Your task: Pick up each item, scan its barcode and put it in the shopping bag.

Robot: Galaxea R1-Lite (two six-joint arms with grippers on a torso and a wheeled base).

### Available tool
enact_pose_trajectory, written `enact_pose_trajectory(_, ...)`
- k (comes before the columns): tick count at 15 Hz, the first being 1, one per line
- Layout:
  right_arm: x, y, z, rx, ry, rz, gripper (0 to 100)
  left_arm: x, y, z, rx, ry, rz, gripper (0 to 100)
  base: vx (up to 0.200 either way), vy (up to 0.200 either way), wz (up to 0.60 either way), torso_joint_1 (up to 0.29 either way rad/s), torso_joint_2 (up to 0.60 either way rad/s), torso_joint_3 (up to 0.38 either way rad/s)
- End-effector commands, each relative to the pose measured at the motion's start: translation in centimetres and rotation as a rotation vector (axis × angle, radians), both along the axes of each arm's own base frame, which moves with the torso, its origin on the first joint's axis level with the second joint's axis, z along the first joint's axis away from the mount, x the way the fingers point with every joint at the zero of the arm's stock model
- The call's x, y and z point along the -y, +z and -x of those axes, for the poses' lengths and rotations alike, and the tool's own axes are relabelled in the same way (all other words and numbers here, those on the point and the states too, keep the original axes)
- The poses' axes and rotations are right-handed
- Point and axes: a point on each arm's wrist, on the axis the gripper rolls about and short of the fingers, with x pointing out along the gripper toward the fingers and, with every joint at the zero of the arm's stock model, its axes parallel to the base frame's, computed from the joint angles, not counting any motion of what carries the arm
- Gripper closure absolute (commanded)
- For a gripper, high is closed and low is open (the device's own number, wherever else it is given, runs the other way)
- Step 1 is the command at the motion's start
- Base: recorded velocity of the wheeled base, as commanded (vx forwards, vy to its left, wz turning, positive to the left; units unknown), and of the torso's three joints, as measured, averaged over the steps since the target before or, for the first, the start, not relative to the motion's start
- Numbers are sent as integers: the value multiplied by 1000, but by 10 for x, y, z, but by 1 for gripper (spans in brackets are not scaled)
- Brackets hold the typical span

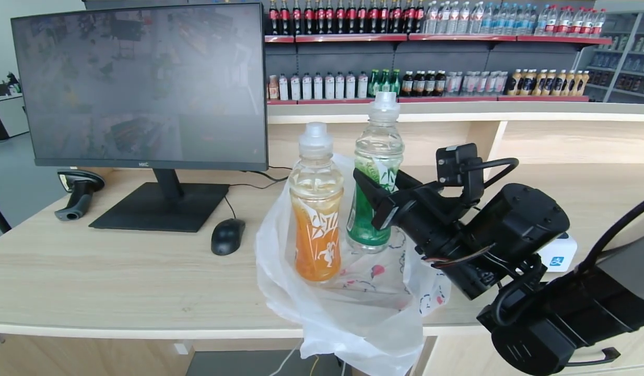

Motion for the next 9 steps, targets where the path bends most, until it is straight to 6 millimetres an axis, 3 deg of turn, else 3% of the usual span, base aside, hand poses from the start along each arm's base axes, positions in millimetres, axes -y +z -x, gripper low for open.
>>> enact_pose_trajectory(1,-3,-7,-3,-15,1,12,100,0,0,0,0,0,1,0,0,0,0,0,0,0)
enact_pose_trajectory(9,-3,-17,-3,-43,-1,34,100,0,0,0,0,0,1,0,0,0,0,0,0,0)
